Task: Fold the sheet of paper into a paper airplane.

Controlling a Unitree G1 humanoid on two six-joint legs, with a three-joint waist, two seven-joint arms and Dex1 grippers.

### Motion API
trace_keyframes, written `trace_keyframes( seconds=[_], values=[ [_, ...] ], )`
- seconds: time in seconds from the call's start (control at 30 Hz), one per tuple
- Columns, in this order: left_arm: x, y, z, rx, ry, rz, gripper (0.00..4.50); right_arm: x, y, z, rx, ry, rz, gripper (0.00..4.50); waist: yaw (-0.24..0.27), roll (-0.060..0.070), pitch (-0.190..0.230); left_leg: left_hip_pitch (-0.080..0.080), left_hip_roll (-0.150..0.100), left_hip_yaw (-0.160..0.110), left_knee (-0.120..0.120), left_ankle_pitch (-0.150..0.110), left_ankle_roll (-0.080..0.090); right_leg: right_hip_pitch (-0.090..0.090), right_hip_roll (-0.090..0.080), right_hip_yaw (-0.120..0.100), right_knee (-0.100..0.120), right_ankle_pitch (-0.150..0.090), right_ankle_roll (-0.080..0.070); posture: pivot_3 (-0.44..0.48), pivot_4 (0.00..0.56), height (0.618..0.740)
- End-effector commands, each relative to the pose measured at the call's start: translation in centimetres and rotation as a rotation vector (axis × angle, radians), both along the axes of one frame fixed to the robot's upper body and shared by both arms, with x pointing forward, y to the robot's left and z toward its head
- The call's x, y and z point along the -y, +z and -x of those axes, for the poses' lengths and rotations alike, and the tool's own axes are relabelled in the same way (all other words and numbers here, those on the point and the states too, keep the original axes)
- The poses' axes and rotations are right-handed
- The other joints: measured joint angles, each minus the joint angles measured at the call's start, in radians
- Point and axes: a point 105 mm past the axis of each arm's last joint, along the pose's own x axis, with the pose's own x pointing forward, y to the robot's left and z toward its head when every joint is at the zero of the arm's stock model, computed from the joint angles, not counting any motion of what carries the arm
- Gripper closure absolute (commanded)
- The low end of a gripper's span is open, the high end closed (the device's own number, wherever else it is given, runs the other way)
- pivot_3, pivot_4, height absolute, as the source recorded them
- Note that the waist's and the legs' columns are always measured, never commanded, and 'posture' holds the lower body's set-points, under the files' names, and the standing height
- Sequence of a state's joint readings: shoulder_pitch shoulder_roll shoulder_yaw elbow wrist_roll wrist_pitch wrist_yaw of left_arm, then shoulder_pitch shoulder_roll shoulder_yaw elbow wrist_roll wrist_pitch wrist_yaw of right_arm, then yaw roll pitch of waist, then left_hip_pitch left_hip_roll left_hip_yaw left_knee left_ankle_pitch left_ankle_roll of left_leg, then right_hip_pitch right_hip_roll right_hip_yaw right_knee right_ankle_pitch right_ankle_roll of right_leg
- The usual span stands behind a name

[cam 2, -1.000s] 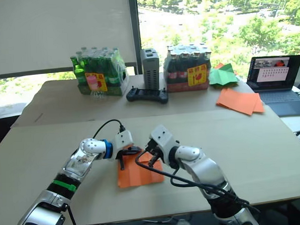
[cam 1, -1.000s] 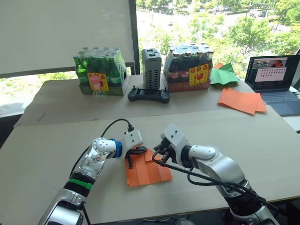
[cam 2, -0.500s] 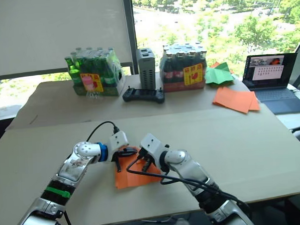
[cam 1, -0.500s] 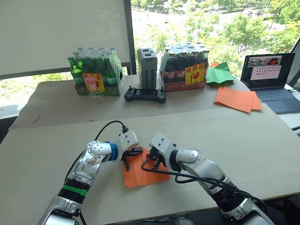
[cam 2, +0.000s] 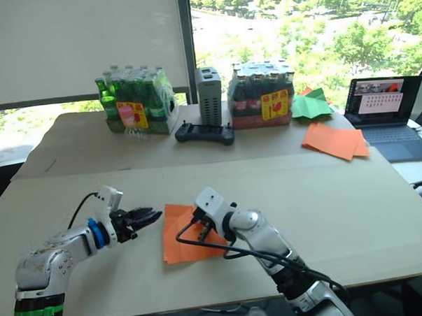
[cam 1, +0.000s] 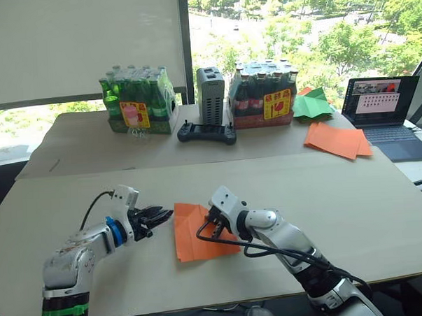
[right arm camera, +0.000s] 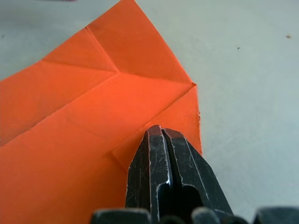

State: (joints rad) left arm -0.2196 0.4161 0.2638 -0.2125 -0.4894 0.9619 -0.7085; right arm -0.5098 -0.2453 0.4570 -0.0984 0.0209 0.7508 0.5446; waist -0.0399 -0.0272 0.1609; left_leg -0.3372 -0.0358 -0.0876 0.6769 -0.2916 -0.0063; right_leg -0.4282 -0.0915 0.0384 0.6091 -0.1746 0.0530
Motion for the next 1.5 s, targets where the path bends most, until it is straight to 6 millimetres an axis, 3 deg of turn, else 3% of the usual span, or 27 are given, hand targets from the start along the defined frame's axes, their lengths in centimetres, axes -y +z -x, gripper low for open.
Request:
trace_keyframes(
  seconds=[0.03, 0.27, 0.53, 0.8, 1.03, 1.2, 1.5],
  values=[
    [0.8, 1.4, -0.5, 0.037, 0.018, 0.069, 2.02, -0.3, -0.2, 0.0, -0.014, 0.007, 0.01, 4.5, -0.001, 0.0, 0.0, 0.0, 0.0, 0.0, 0.0, 0.0, 0.0, 0.0, 0.0, 0.0, 0.0, 0.0, 0.0, 0.0, 0.15, 0.723],
    [2.0, -0.5, -0.8, 0.002, 0.027, 0.045, 2.02, -0.4, 0.0, 0.1, -0.012, 0.003, 0.003, 4.5, -0.004, 0.0, 0.0, 0.0, 0.0, 0.0, -0.001, -0.001, -0.001, 0.0, 0.0, 0.0, 0.0, 0.0, -0.001, 0.0, 0.15, 0.723],
    [2.4, 0.2, -1.3, 0.094, 0.002, -0.028, 4.47, -0.2, 0.1, 0.0, -0.014, -0.005, -0.001, 4.5, -0.004, 0.0, 0.0, 0.0, 0.0, 0.001, -0.001, -0.001, -0.001, 0.0, 0.0, 0.0, -0.001, 0.0, -0.001, 0.0, 0.15, 0.723],
    [4.1, 1.5, -0.5, 0.306, -0.129, -0.206, 4.47, -0.1, 0.6, -0.2, -0.026, -0.035, -0.044, 4.5, -0.002, 0.0, 0.0, -0.001, 0.0, 0.001, -0.001, -0.001, -0.001, -0.001, 0.0, 0.0, -0.001, 0.0, -0.001, 0.0, 0.15, 0.723],
    [4.4, 0.4, -0.2, 0.421, -0.23, -0.427, 4.47, -0.4, 1.3, -0.4, -0.025, -0.044, -0.083, 4.5, -0.003, 0.001, 0.001, -0.002, 0.0, 0.001, -0.001, -0.001, -0.001, -0.002, 0.0, 0.0, -0.002, 0.0, -0.001, 0.0, 0.15, 0.723],
    [4.6, -0.8, 0.2, 0.494, -0.305, -0.578, 4.47, -0.5, 2.3, -0.9, 0.001, -0.055, -0.125, 4.5, -0.002, 0.001, 0.001, -0.012, 0.0, 0.001, 0.0, -0.001, -0.002, -0.012, 0.0, 0.001, 0.0, 0.001, -0.002, 0.0, 0.15, 0.723],
    [4.9, -2.5, 1.0, 0.528, -0.399, -0.679, 4.47, -1.0, 3.8, -1.6, 0.095, -0.059, -0.178, 4.5, -0.003, 0.002, 0.002, -0.015, 0.0, 0.001, 0.0, -0.001, -0.002, -0.016, 0.0, 0.0, 0.0, 0.002, -0.003, 0.0, 0.15, 0.723]
  ],
)
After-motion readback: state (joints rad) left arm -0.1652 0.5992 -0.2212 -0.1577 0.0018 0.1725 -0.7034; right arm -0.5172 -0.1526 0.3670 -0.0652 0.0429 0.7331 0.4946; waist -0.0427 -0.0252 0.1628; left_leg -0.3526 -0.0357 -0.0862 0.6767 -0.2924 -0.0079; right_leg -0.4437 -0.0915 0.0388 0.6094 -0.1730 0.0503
